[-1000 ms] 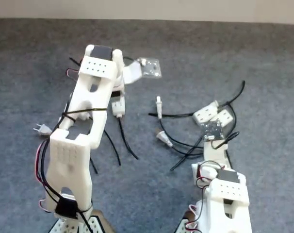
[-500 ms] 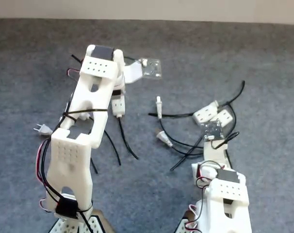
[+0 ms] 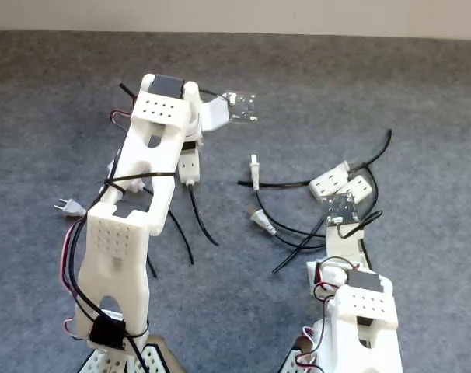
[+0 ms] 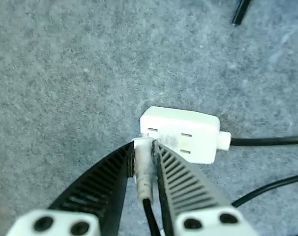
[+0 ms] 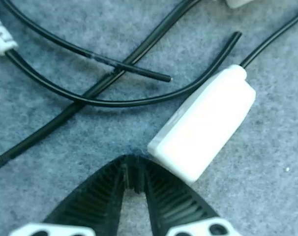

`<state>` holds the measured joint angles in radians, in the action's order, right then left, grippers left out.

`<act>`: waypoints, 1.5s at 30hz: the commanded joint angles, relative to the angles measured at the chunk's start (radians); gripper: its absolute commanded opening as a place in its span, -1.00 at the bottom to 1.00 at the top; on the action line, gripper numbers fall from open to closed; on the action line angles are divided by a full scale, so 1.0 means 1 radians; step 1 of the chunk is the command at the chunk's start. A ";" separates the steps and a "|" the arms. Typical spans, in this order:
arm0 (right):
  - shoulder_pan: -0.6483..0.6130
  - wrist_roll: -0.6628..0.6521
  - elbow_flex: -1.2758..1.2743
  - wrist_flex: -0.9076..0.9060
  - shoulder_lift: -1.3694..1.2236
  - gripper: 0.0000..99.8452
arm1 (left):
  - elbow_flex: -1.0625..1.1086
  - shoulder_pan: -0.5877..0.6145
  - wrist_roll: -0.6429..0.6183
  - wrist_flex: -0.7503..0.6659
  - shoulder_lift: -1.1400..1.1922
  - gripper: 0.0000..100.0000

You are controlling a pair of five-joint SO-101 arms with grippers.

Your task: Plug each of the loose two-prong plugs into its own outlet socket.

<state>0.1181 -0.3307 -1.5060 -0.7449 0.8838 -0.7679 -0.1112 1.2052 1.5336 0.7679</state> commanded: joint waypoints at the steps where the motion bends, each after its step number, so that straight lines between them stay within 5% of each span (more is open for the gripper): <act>1: 0.007 0.015 0.001 0.039 0.004 -0.98 | -0.004 -0.041 0.005 0.000 0.025 -0.99; 10: 0.007 0.015 0.001 0.039 0.004 -0.98 | -0.108 -0.084 0.005 0.140 0.028 -0.99; 39: 0.007 0.017 0.001 0.039 0.004 -0.98 | -0.119 -0.058 0.043 0.157 0.193 -0.98; 45: 0.007 0.017 0.001 0.039 0.004 -0.98 | -0.265 -0.036 -0.242 0.176 0.170 -0.66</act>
<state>0.1181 -0.3245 -1.5060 -0.7449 0.8838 -0.9244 -0.1680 1.1515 1.6732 0.9551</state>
